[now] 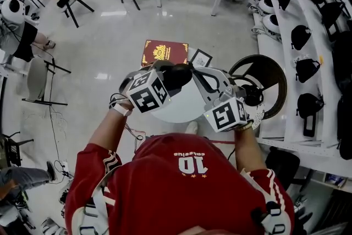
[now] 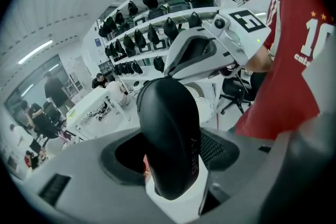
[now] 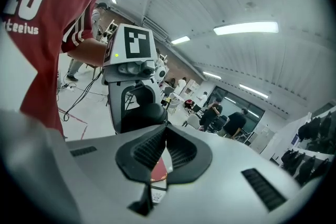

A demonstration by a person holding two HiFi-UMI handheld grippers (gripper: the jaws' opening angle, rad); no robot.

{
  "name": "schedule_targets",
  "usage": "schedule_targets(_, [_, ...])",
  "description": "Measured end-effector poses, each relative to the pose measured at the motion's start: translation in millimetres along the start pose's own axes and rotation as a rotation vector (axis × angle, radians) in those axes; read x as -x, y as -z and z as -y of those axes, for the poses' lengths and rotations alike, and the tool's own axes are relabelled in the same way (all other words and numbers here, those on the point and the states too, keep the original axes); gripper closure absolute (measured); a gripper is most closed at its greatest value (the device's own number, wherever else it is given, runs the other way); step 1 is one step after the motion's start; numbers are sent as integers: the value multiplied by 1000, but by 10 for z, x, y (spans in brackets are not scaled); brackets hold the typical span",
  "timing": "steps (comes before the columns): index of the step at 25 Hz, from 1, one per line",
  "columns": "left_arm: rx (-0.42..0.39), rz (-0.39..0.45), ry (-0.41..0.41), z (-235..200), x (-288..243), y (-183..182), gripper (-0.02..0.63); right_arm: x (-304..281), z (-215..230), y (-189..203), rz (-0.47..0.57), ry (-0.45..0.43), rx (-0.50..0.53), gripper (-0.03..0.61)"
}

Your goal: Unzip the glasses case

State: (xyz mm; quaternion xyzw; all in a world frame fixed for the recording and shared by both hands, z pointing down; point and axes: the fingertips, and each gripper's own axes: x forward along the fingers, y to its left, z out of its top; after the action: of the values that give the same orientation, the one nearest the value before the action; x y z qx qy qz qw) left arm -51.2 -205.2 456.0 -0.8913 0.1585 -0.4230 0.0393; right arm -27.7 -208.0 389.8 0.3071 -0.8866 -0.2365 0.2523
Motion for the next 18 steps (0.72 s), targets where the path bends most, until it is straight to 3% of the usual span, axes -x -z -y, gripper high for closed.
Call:
schedule_targets(8, [-104, -126, 15, 67, -155, 243, 322, -161, -139, 129, -61, -81, -7, 561])
schedule_targets(18, [-98, -167, 119, 260, -396, 511, 324, -301, -381, 369, -88, -172, -52, 560])
